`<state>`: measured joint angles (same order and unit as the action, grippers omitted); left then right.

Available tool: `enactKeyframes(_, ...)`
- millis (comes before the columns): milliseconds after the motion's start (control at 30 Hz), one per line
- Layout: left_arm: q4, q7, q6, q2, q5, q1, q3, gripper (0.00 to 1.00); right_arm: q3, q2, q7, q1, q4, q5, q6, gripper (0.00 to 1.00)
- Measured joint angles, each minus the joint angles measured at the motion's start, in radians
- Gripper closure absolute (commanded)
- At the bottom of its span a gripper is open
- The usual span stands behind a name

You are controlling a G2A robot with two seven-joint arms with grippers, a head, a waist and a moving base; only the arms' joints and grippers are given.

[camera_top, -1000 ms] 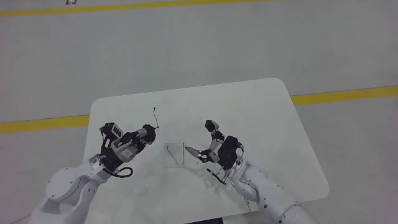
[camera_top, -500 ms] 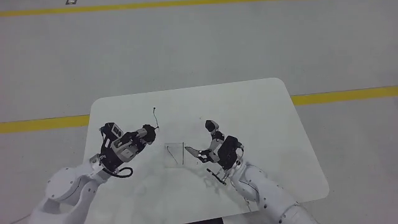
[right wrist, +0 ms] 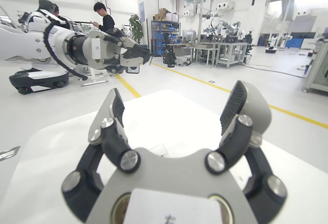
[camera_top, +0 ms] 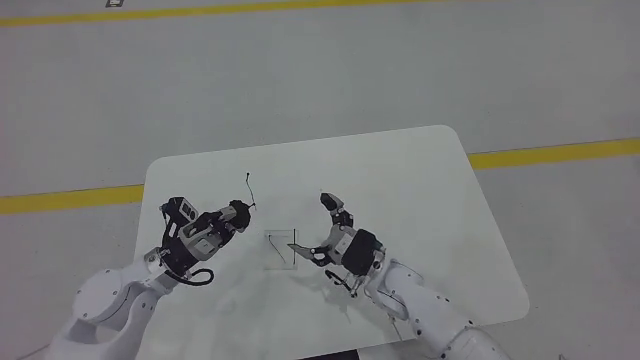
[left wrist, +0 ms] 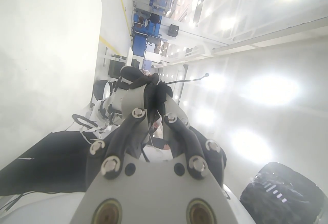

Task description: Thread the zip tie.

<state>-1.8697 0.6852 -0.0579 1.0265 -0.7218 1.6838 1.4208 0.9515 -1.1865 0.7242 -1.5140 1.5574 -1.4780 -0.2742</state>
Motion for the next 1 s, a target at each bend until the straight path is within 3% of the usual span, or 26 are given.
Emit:
enactKeyframes(167, 0.0, 0.0, 0.0, 0.0, 0.0, 0.0, 0.0, 1.0, -0.056, -0.02, 0.074, 0.057, -0.039, -0.07, 0.062, 0.0)
enactKeyframes(300, 0.0, 0.0, 0.0, 0.0, 0.0, 0.0, 0.0, 1.0, -0.097, -0.042, 0.133, 0.1, -0.084, -0.063, 0.131, 0.0)
enactKeyframes(600, 0.0, -0.003, 0.0, 0.001, -0.003, -0.001, -0.002, 1.0, -0.099, -0.044, 0.129, 0.102, -0.088, -0.06, 0.139, 0.0)
enactKeyframes(867, 0.019, 0.039, -0.048, 0.005, -0.127, -0.013, -0.021, 1.0, -0.12, -0.069, 0.169, 0.152, -0.157, -0.059, 0.212, 0.0)
enactKeyframes(1000, 0.033, 0.045, -0.058, 0.008, -0.169, -0.017, -0.029, 1.0, -0.15, -0.086, 0.192, 0.187, -0.194, -0.056, 0.215, 0.0)
